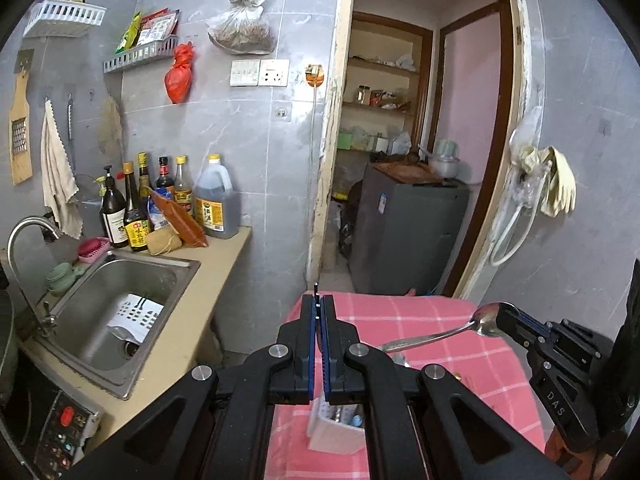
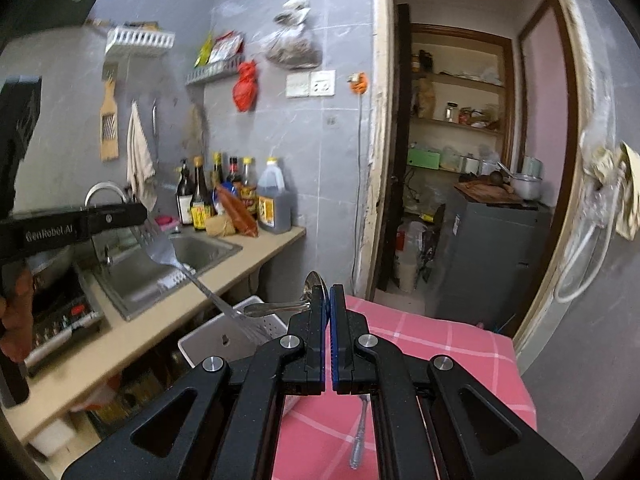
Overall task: Organize utensils
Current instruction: 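Carry the silver spoon with the right tool while the left tool grasps and carries the fork to the basket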
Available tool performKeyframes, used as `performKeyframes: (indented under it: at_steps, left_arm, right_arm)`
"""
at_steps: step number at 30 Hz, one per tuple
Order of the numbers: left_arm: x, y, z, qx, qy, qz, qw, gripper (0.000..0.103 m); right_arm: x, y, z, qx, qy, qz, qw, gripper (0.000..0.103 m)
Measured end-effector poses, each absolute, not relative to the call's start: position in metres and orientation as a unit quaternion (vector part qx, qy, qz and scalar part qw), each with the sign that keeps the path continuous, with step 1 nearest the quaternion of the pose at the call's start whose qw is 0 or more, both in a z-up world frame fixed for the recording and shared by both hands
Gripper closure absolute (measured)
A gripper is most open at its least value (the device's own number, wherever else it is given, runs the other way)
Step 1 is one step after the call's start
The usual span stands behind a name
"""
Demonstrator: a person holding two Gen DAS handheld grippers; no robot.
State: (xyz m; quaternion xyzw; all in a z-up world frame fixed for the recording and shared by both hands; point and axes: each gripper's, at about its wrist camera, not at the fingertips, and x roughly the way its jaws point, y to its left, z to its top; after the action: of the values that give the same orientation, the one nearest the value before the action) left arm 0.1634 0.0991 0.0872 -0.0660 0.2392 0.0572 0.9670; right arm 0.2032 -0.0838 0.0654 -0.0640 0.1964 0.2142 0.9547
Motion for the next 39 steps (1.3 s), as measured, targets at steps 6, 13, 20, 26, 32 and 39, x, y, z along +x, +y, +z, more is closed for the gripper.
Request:
performKeyframes:
  at_steps: [6, 13, 20, 26, 32, 39]
  left_arm:
    - [0.162, 0.101, 0.089, -0.060, 0.239, 0.061, 0.967, 0.100]
    - [0.156, 0.105, 0.093, -0.057, 0.238, 0.063, 0.967, 0.100]
    - [0.156, 0.101, 0.089, -0.030, 0.263, 0.074, 0.961, 0.100]
    - [0.162, 0.093, 0.081, -0.008, 0.285, 0.072, 0.956, 0.100]
    - [0.171, 0.084, 0.068, -0.003, 0.303, 0.057, 0.951, 0.100]
    - [0.186, 0.081, 0.052, -0.014, 0.328, 0.042, 0.943, 0.100]
  right_arm:
    - [0.207, -0.071, 0.063, -0.090, 0.209, 0.215, 0.950, 0.101]
    - [0.208, -0.069, 0.066, -0.091, 0.209, 0.214, 0.950, 0.101]
    - [0.208, -0.057, 0.062, -0.124, 0.221, 0.218, 0.942, 0.101]
    - [0.208, -0.049, 0.051, -0.145, 0.249, 0.219, 0.932, 0.101]
    - [0.212, -0.048, 0.043, -0.160, 0.271, 0.218, 0.924, 0.101]
    - [0.220, -0.044, 0.037, -0.158, 0.288, 0.223, 0.918, 0.101]
